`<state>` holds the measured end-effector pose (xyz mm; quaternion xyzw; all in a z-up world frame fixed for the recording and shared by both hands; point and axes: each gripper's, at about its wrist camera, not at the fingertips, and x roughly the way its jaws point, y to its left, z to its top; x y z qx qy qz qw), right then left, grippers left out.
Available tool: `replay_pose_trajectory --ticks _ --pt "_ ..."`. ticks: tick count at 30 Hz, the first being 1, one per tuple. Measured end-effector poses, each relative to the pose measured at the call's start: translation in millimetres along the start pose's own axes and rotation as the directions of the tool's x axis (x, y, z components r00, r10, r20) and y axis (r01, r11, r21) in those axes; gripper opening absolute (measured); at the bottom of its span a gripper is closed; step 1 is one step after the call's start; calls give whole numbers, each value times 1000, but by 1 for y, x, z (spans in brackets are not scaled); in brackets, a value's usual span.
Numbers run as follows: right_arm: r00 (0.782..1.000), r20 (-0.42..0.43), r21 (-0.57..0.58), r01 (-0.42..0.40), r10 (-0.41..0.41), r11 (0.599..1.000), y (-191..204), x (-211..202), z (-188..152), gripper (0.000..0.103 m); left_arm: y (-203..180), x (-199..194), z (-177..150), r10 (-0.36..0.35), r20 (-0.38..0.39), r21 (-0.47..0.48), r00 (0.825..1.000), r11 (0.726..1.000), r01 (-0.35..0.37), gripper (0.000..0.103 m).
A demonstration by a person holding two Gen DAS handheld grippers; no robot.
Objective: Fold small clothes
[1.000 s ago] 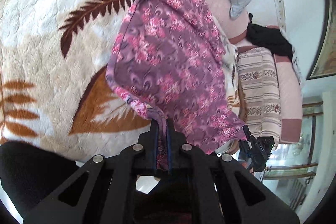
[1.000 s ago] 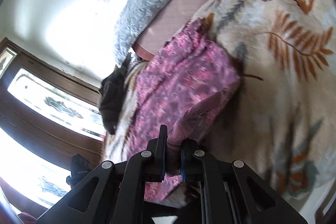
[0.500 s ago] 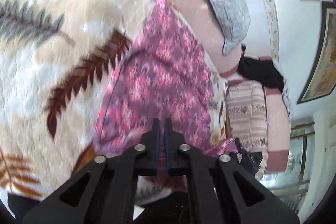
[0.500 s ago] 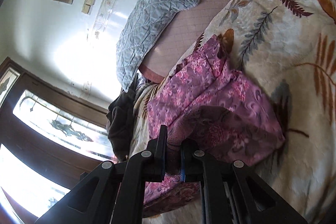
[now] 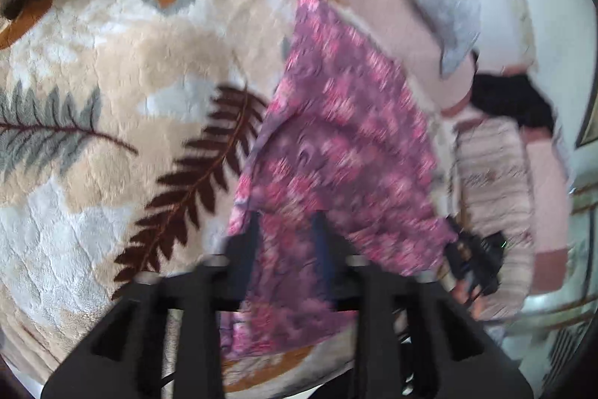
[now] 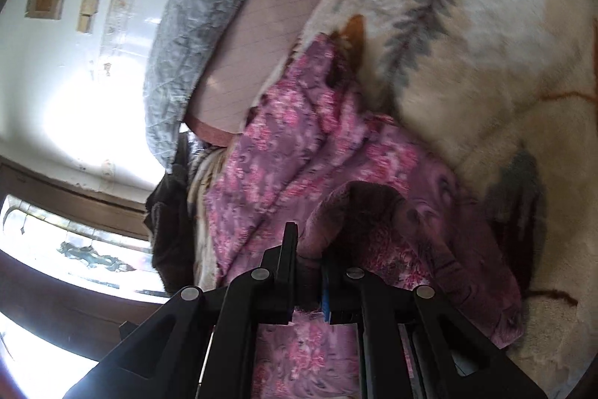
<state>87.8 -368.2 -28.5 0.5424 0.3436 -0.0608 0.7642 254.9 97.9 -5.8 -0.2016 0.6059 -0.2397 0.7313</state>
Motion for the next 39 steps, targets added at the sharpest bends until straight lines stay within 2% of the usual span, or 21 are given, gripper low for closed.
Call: replay_pose_trajectory --ticks 1,3,5,6,7,9,12,15,19,22,25,27,30,33,34,35,36,37,38,39 --pt "1000 0 14 24 -24 1000 -5 -2 -2 15 0 6 -4 2 -23 8 1000 1000 -2 45" --pt "1000 19 31 5 -5 999 -11 -11 -4 16 -3 15 -11 0 -73 29 997 1000 3 46" --pt "997 73 41 -27 24 999 -15 -28 -6 25 -6 22 -20 9 -97 61 995 998 -3 47" --pt "993 117 32 -32 28 999 -17 -40 -6 31 -8 23 -25 19 -100 76 995 997 -11 51" --pt "990 139 16 -17 15 1000 -15 -47 -5 37 -9 26 -30 32 -105 92 994 996 -23 53" --pt "983 160 -78 106 -93 991 -9 -58 -6 39 -12 28 -35 57 -108 115 993 992 -44 53" --pt "968 147 -247 236 -205 940 7 -56 -13 39 -14 26 -43 71 -99 137 993 989 -57 55" --pt "953 137 -363 302 -271 881 17 -47 -18 40 -11 26 -47 76 -92 133 993 989 -64 56" --pt "944 128 -407 331 -305 852 19 -31 -8 46 -15 30 -48 99 -88 146 991 986 -85 56" --pt "939 114 -439 342 -326 831 24 -16 -2 48 -25 32 -53 135 -62 190 989 974 -121 56" --pt "927 99 -511 358 -361 782 31 4 0 50 -35 30 -60 160 -34 247 987 958 -147 56" --pt "915 94 -560 374 -392 739 35 19 0 51 -40 29 -63 182 -18 282 983 944 -170 56" --pt "892 81 -597 400 -444 695 33 38 4 53 -43 33 -63 224 -5 334 975 919 -209 57" --pt "887 51 -613 391 -460 687 29 53 8 54 -41 41 -60 253 -9 363 968 902 -232 58" --pt "888 53 -629 384 -456 676 30 55 6 49 -39 43 -59 255 -15 367 967 901 -232 58" --pt "888 65 -664 378 -455 645 33 56 2 40 -39 46 -58 252 -18 368 968 901 -228 58" --pt "888 68 -686 373 -455 625 36 57 -1 9 -39 46 -57 247 -10 367 969 902 -226 57" --pt "884 76 -702 376 -461 605 39 55 -5 5 -39 46 -56 236 -3 361 972 906 -219 55" --pt "888 86 -705 375 -453 602 41 52 -8 5 -39 45 -55 228 1 356 974 910 -214 51" --pt "900 100 -704 366 -424 609 44 42 -12 5 -37 44 -55 228 7 341 974 915 -216 41"
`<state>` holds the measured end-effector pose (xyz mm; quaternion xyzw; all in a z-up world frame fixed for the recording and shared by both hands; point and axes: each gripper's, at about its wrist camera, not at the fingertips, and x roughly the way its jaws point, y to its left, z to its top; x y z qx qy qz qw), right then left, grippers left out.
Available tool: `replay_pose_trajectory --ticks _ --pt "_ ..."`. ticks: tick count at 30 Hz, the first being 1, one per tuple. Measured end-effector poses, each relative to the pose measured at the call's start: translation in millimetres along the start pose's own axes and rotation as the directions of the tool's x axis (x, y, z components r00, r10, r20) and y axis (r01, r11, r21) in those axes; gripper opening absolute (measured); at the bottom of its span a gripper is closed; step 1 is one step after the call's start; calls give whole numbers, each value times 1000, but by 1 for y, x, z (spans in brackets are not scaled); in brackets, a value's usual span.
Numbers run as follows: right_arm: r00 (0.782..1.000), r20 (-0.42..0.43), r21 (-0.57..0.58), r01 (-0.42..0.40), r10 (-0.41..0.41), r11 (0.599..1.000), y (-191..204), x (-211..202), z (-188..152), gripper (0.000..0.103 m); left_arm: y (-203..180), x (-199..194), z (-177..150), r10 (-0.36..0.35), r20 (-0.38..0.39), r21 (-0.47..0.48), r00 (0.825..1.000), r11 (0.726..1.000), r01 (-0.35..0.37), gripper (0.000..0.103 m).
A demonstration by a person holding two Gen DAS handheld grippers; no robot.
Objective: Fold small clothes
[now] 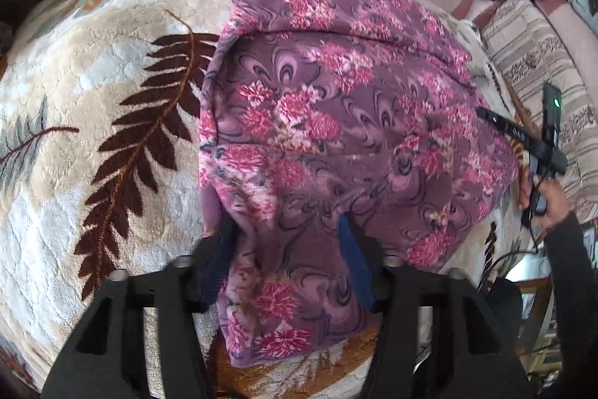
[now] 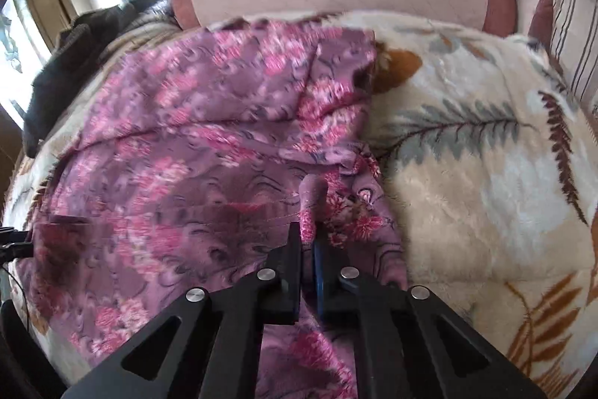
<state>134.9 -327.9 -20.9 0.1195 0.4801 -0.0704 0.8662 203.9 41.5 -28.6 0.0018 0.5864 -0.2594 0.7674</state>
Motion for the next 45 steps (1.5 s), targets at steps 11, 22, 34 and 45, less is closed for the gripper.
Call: replay_pose_trajectory --ticks 11,22,34,45 --pt "995 100 118 -28 16 993 -12 -52 -24 5 2 -1 4 2 11 -21 1000 1000 -2 3" --pt "965 261 139 -63 25 988 -3 -104 -5 5 -9 -75 18 -26 259 -36 966 999 36 3" --pt "943 331 218 -75 -1 973 -15 -82 49 5 8 -84 76 -13 414 -131 910 989 73 3" --pt "943 329 295 -47 -55 954 -39 -10 142 5 36 -42 169 13 437 -185 899 980 76 3"
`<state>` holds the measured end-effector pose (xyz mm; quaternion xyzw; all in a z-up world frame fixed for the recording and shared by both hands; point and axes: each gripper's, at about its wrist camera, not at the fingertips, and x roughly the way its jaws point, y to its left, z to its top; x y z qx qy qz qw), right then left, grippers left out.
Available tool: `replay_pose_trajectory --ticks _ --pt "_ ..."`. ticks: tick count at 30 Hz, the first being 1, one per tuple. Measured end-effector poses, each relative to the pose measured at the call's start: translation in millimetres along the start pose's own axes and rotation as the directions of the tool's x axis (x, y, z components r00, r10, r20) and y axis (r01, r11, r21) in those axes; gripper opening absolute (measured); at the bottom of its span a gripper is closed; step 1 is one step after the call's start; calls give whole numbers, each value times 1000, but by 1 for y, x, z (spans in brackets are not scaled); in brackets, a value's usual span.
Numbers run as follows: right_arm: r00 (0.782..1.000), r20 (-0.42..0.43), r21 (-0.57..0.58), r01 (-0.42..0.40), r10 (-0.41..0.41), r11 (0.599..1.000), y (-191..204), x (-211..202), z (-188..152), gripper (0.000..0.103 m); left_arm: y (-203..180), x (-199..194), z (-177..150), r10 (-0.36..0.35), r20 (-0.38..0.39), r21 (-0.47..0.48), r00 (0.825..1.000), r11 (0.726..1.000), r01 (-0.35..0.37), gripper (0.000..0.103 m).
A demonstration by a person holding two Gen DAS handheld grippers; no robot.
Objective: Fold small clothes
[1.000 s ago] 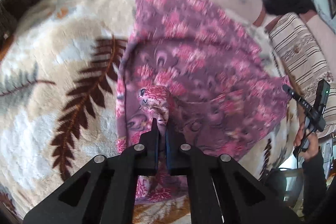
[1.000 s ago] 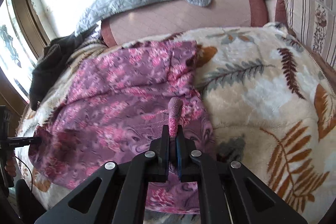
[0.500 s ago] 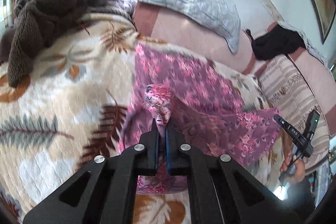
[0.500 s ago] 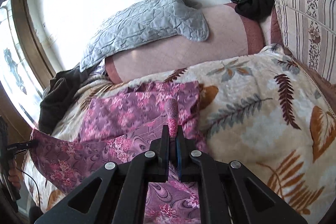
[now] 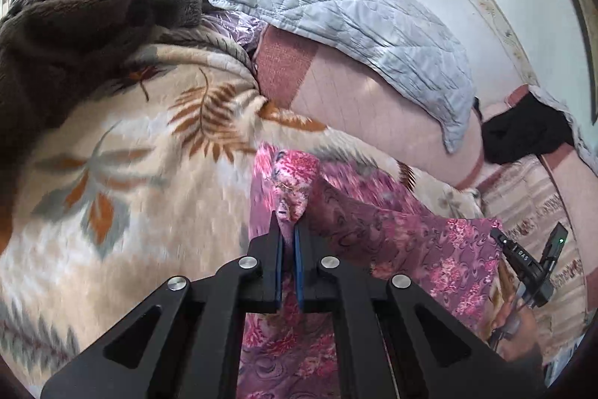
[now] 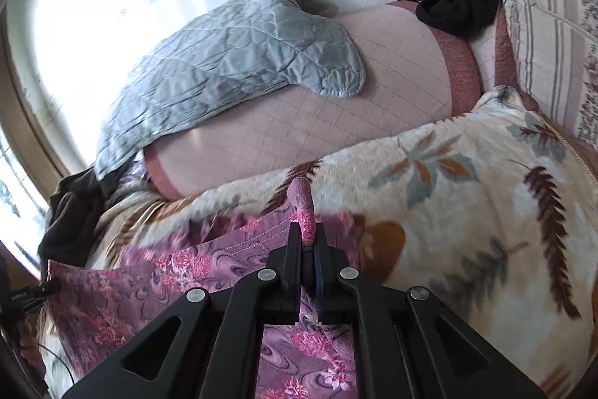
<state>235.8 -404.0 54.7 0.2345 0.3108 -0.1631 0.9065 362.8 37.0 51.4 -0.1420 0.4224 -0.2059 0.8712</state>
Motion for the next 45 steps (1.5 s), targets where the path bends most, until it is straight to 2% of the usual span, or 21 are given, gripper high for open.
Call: replay_pose_trajectory --ticks 5,12,15,17,19,20,22,24,26,27,29,31,32,33,34,37,39,41,42,44,45 --pt "1000 -16 64 22 -21 998 -8 48 15 5 10 46 28 44 -9 -6 999 999 -44 3" --pt "995 -68 130 87 -78 988 -25 104 12 5 21 107 37 116 -76 21 990 993 -115 3" --pt "975 -162 167 177 -150 970 -39 130 0 7 31 131 31 162 -136 20 977 987 -161 4" --pt "958 -229 189 219 -174 957 -48 139 -9 15 40 138 29 185 -174 6 967 982 -187 7" --pt "966 -180 218 222 -184 950 -50 124 -10 22 54 130 29 153 -181 -57 971 985 -166 7" --pt "968 -155 211 228 -198 951 -48 114 -9 22 61 119 29 142 -168 -94 976 983 -159 7" --pt "987 -94 191 150 -134 970 -39 92 -10 22 68 99 29 100 -139 -132 985 984 -119 8" --pt "998 -56 175 46 -37 983 -27 75 -18 22 65 76 24 34 -101 -141 994 989 -48 8" --pt "997 -71 165 -26 38 986 -18 75 -28 22 50 65 15 3 -81 -107 997 994 -12 9" --pt "994 -98 160 -35 51 986 -15 80 -35 21 43 67 9 1 -93 -91 996 996 -10 14" --pt "982 -186 168 18 14 986 -17 100 -50 20 29 87 -7 55 -169 -46 984 997 -63 20" --pt "986 -163 224 5 32 975 -25 98 -54 17 26 109 -21 140 -251 1 958 990 -144 21" --pt "986 -166 267 17 28 964 -30 91 -51 17 25 108 -25 151 -229 14 962 988 -151 21" --pt "987 -157 301 23 25 953 -33 80 -50 23 24 101 -25 152 -217 19 964 988 -152 21" --pt "990 -140 315 19 27 949 -36 71 -50 24 24 96 -25 148 -227 15 963 989 -148 21" --pt "997 -58 343 -20 42 939 -43 32 -61 24 22 64 -35 64 -208 -12 976 998 -68 22" --pt "994 -58 361 -61 87 930 -47 21 -76 25 17 55 -50 36 -211 0 977 999 -37 28" --pt "980 -176 320 -32 93 947 -46 35 -95 28 12 56 -74 58 -247 31 967 998 -52 33" --pt "973 -218 278 -7 70 961 -44 40 -100 25 10 60 -83 78 -262 56 962 996 -66 33" --pt "981 -189 234 8 37 972 -41 25 -100 23 -2 57 -92 149 -214 169 965 979 -114 33" --pt "984 -176 265 43 4 963 -44 12 -97 28 -8 53 -92 177 -217 206 960 970 -132 33"
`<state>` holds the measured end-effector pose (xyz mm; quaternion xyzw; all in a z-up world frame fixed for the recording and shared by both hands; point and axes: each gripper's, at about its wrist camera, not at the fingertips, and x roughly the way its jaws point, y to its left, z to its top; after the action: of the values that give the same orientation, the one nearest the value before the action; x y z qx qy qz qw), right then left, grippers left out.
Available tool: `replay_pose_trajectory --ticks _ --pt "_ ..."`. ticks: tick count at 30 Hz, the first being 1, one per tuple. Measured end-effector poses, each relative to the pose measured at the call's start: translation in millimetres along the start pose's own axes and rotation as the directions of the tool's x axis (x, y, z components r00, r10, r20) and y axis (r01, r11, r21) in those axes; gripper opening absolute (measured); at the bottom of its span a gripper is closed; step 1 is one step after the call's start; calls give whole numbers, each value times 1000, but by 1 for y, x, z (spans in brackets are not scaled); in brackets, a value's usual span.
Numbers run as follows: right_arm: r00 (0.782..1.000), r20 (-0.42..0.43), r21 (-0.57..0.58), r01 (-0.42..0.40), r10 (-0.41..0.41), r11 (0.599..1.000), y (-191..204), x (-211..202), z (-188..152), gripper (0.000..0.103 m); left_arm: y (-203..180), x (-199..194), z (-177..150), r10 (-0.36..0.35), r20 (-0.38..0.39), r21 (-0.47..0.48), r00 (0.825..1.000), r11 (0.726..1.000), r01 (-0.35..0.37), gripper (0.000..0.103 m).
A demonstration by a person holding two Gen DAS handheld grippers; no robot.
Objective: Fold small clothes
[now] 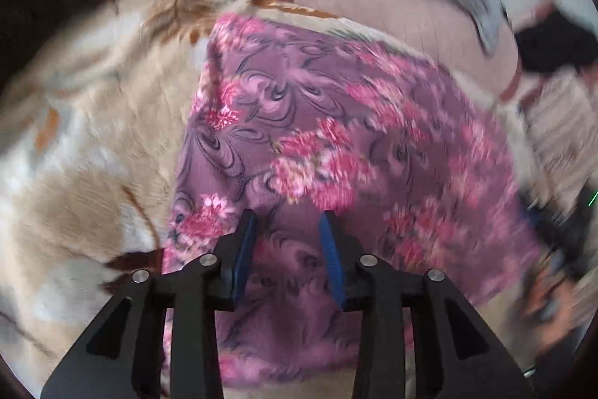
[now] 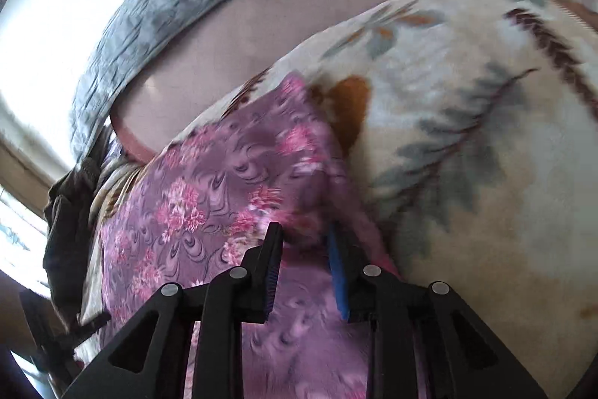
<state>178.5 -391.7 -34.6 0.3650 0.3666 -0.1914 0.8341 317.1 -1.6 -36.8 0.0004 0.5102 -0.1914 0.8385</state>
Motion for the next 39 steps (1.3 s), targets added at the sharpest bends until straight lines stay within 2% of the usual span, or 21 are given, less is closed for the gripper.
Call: replay_pose_trajectory --ticks 1,4,7,8,9,10,12,14,15,17,18,19,20,22,25,28,29,31,33,36,39 --pt "1000 23 27 1 -1 1000 -3 -10 -1 30 -3 -6 -1 14 -8 17 1000 1000 -14 33" --pt "997 64 63 48 -52 997 -18 -39 -12 35 1 -27 -14 -53 -15 -3 998 999 53 35" --pt "998 2 58 61 -61 996 -28 -42 -35 37 6 -21 -27 -66 -46 -43 997 997 64 39" --pt "998 -25 35 62 -61 997 -29 -39 -41 30 6 -14 -34 -61 -76 -56 995 997 57 39" --pt "997 -36 -13 72 -73 997 -24 -37 -46 5 6 -10 -37 -58 -75 -54 996 997 54 39" --pt "997 -10 -49 82 -83 995 -22 -42 -48 6 4 -12 -38 -51 -56 -43 997 998 48 39" --pt "995 51 -10 82 -81 997 -27 -55 -48 5 0 -14 -39 -26 -54 -15 998 1000 25 39" --pt "991 38 33 129 -130 991 -38 -50 -45 5 2 -13 -40 -29 -61 -15 998 999 28 39" --pt "990 -4 69 143 -143 987 -48 -42 -44 3 4 -14 -40 -33 -72 -22 997 999 31 39" --pt "991 1 130 136 -137 982 -47 -49 -41 6 13 -21 -38 -51 -92 -63 994 997 45 39" --pt "988 17 145 152 -156 978 -43 -55 -40 16 16 -26 -38 -63 -91 -85 994 995 55 39" --pt "981 51 157 176 -185 972 -36 -65 -40 16 18 -32 -37 -81 -79 -107 994 992 72 39" --pt "983 105 154 133 -150 979 -26 -76 -42 16 19 -43 -35 -110 -51 -122 993 987 103 39" --pt "989 141 135 23 -43 991 -4 -81 -46 21 13 -51 -29 -130 -29 -123 991 984 125 41" --pt "991 93 36 -96 93 995 45 -65 -60 23 -3 -47 -24 -123 -35 -107 992 987 119 46" --pt "985 4 -101 -171 173 980 90 -36 -88 25 -9 -23 -30 -98 -89 -111 991 990 88 48" --pt "986 -40 -144 -167 163 975 100 -22 -102 26 -8 -12 -35 -79 -117 -119 990 991 65 47" --pt "986 -144 -237 -113 80 965 110 4 -126 27 -10 -9 -42 -62 -68 -97 996 994 56 50" --pt "995 -86 -276 -79 57 958 119 -3 -125 28 -18 -14 -42 -45 -75 -49 996 998 42 52" --pt "992 -10 -283 -127 129 951 131 -19 -116 30 -19 -23 -36 -136 -74 -100 988 987 129 52" --pt "988 -88 -308 -151 130 939 138 -3 -124 31 -15 -15 -33 -172 -77 -187 982 970 156 53"
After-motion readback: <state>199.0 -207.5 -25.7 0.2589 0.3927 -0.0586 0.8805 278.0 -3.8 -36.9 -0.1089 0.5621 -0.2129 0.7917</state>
